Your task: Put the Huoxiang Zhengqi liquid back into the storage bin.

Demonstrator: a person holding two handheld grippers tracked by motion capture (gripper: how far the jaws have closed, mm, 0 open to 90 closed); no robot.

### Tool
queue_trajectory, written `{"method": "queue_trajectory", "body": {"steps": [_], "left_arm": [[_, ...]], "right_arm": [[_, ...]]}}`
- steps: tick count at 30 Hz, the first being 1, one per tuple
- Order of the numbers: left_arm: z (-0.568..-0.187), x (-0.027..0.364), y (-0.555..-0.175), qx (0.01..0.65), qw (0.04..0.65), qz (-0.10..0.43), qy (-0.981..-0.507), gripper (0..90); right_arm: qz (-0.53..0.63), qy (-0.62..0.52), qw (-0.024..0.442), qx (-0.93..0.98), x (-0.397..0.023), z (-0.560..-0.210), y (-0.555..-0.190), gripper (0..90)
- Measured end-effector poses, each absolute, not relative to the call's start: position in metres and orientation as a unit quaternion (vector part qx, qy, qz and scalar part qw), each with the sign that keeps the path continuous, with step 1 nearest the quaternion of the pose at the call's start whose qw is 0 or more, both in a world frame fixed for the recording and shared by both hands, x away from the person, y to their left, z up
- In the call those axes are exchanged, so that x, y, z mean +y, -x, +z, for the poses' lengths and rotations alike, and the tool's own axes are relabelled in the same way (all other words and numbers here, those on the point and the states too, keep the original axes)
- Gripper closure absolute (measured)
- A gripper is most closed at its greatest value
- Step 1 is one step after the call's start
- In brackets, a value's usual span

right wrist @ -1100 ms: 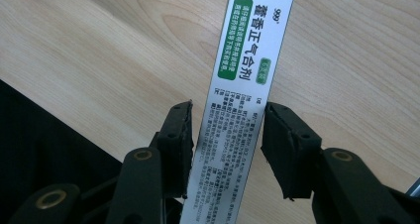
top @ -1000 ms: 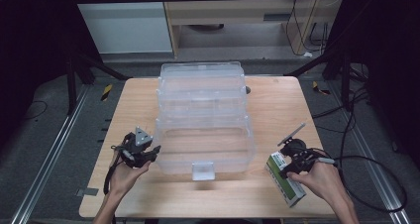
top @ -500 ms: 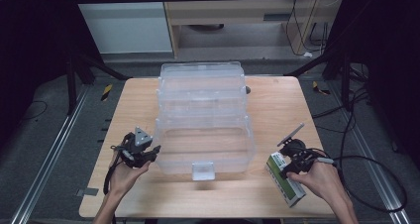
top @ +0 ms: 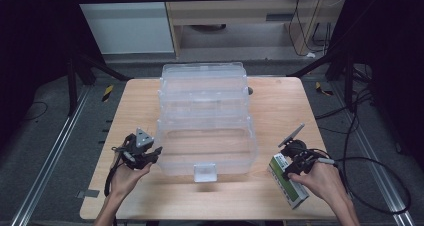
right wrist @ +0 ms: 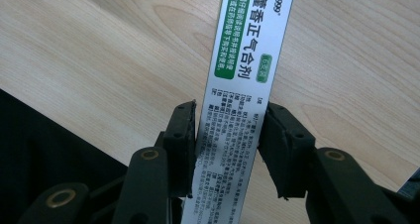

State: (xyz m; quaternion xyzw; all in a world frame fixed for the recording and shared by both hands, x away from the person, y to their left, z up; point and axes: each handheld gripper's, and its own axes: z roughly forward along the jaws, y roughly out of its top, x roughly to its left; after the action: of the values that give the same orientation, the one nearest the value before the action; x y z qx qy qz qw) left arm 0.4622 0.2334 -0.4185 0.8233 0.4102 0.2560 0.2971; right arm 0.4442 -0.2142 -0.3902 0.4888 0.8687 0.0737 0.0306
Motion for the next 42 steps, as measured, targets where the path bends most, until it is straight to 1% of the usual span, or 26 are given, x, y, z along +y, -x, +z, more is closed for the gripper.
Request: {"method": "queue_trajectory", "body": {"steps": [8,27,42], "left_arm": [[-0.419,0.234,-0.462,0.41,0.297,0.255,-0.824,59.8],[-0.419,0.233,-0.463,0.409,0.297,0.254,-0.824,59.8],[-0.42,0.233,-0.463,0.409,0.295,0.254,-0.825,59.8]], "right_arm": [[0.069,-0.486,0.036,0.871,-0.214,-0.39,-0.445,62.9],[0.072,-0.479,0.033,0.874,-0.215,-0.387,-0.445,64.0],[0.113,-0.475,0.069,0.87,-0.221,-0.348,-0.445,63.9]]}}
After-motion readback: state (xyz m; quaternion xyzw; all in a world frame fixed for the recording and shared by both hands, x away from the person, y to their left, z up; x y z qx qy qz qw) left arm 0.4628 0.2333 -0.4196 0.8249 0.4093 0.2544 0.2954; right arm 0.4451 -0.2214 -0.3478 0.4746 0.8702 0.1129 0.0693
